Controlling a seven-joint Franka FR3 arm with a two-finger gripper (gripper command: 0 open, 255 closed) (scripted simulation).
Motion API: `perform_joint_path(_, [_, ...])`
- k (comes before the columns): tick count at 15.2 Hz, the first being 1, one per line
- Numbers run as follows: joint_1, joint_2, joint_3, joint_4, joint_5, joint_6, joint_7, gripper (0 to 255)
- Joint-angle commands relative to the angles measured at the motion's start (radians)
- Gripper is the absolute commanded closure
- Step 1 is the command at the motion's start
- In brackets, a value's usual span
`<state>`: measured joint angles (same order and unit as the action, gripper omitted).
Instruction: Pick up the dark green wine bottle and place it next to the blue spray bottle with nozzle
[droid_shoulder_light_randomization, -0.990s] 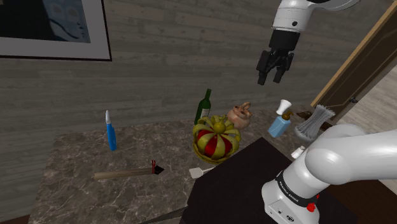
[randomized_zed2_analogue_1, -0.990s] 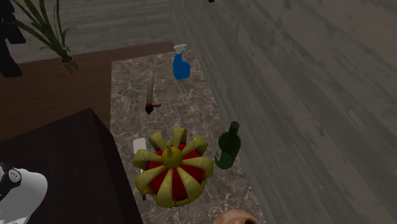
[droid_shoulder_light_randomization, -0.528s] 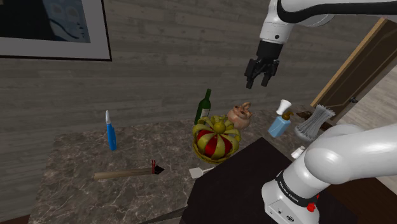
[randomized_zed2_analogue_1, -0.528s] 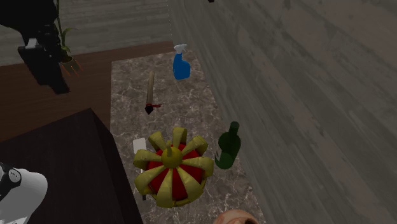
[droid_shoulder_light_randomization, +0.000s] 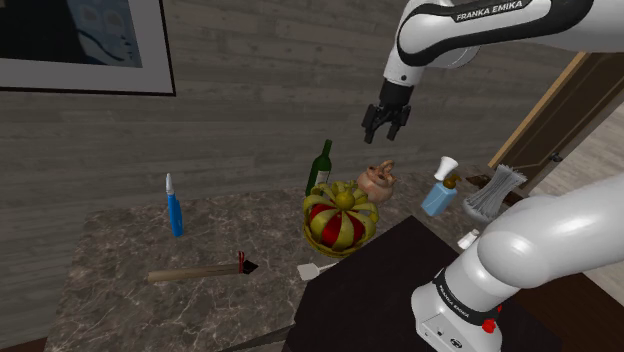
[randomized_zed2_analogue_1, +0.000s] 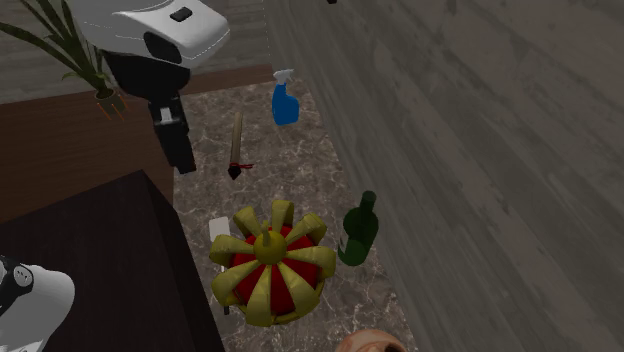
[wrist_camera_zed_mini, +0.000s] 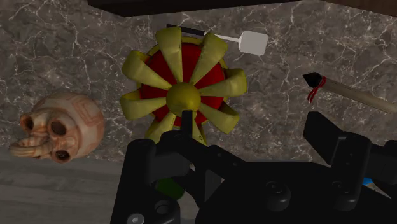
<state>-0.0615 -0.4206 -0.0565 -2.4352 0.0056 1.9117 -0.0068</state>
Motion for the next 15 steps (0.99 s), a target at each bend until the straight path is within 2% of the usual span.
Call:
perform_joint_path(1, [-0.003, 0.075, -0.008, 0.013, -0.002, 0.078, -0.009, 0])
perform_joint_path(8, [-0.016, 0.322, -0.036, 0.110, 0.006, 0.277, -0.051, 0])
perform_joint_path(15, [-0.034, 0.577, -0.052, 0.273, 0.039, 0.417, -0.100, 0])
